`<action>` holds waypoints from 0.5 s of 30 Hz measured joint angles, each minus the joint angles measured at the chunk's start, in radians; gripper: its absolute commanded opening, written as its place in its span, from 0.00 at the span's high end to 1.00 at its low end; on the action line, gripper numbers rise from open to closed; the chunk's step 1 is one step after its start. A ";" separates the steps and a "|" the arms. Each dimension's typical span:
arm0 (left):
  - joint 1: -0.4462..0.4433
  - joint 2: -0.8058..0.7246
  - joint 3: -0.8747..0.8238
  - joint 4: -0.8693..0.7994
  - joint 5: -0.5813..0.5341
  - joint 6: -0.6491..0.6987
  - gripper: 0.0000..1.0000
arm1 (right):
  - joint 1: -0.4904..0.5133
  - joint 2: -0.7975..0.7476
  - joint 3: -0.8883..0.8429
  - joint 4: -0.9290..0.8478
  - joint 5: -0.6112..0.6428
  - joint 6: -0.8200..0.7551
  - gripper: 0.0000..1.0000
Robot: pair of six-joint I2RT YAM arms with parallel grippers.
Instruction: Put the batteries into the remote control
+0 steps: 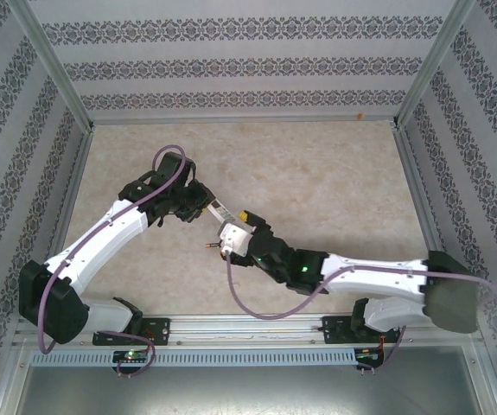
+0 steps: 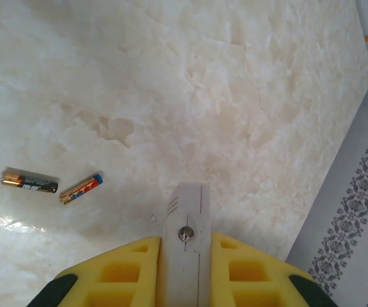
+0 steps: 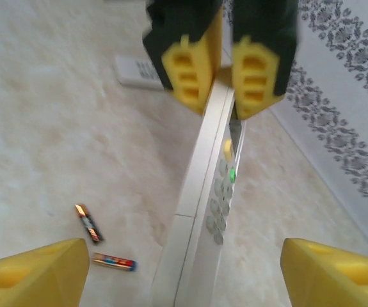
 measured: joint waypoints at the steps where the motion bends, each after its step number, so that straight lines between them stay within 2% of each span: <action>1: 0.000 0.000 0.000 -0.007 -0.003 -0.008 0.91 | -0.002 0.033 0.000 0.029 0.019 -0.047 0.43; 6: 0.000 0.000 0.000 -0.037 -0.012 -0.033 0.91 | -0.021 0.119 0.001 0.128 0.052 -0.166 0.68; 11: 0.011 -0.006 0.003 -0.033 -0.023 -0.048 0.82 | -0.035 0.122 0.013 0.125 0.035 -0.116 0.93; 12: 0.013 -0.012 0.003 -0.026 -0.026 -0.046 0.75 | -0.041 0.120 0.019 0.117 0.014 -0.093 0.94; 15: 0.018 -0.042 0.006 -0.021 -0.027 -0.008 0.36 | -0.066 0.085 0.040 0.073 -0.076 -0.004 0.94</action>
